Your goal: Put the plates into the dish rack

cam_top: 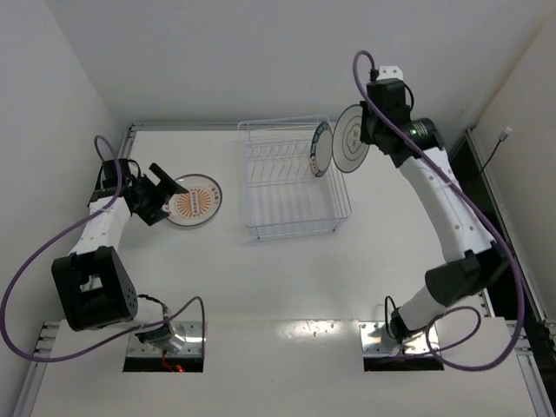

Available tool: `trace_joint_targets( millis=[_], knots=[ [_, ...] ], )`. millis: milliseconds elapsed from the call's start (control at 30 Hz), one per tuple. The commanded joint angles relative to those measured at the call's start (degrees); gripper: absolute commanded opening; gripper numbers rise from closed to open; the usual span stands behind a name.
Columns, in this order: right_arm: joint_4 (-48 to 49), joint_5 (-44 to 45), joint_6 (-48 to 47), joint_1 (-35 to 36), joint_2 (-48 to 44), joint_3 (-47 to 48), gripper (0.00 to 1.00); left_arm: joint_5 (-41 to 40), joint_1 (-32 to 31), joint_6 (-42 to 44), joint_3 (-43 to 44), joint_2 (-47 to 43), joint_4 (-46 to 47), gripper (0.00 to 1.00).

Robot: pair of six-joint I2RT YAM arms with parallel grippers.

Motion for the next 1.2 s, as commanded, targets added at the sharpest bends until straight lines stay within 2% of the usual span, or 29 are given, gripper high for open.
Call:
trace_joint_targets(
  millis=[0, 267, 400, 667, 933, 1167],
  knots=[
    [11.2, 7.1, -5.8, 1.4, 3.3, 5.2, 0.0, 0.1, -0.3, 0.4, 2.0, -0.1, 0.3, 0.95],
    [21.4, 8.7, -7.2, 5.1, 12.4, 4.5, 0.0, 0.6, -1.3, 0.4, 1.4, -0.1, 0.3, 0.95],
    [20.8, 10.7, -8.5, 7.0, 18.9, 10.5, 0.0, 0.6, -1.8, 0.4, 0.9, -0.1, 0.3, 0.95],
    [22.9, 16.3, -11.9, 8.8, 27.0, 12.7, 0.0, 0.6, -1.8, 1.5, 0.9, 0.4, -0.2, 0.95],
    [27.4, 20.1, -16.9, 9.3, 25.6, 13.9, 0.0, 0.6, -1.8, 1.5, 0.9, 0.9, -0.2, 0.95],
    [28.6, 20.0, -17.4, 9.3, 25.0, 12.7, 0.0, 0.6, -1.8, 1.5, 0.9, 2.5, -0.2, 0.95]
  ],
)
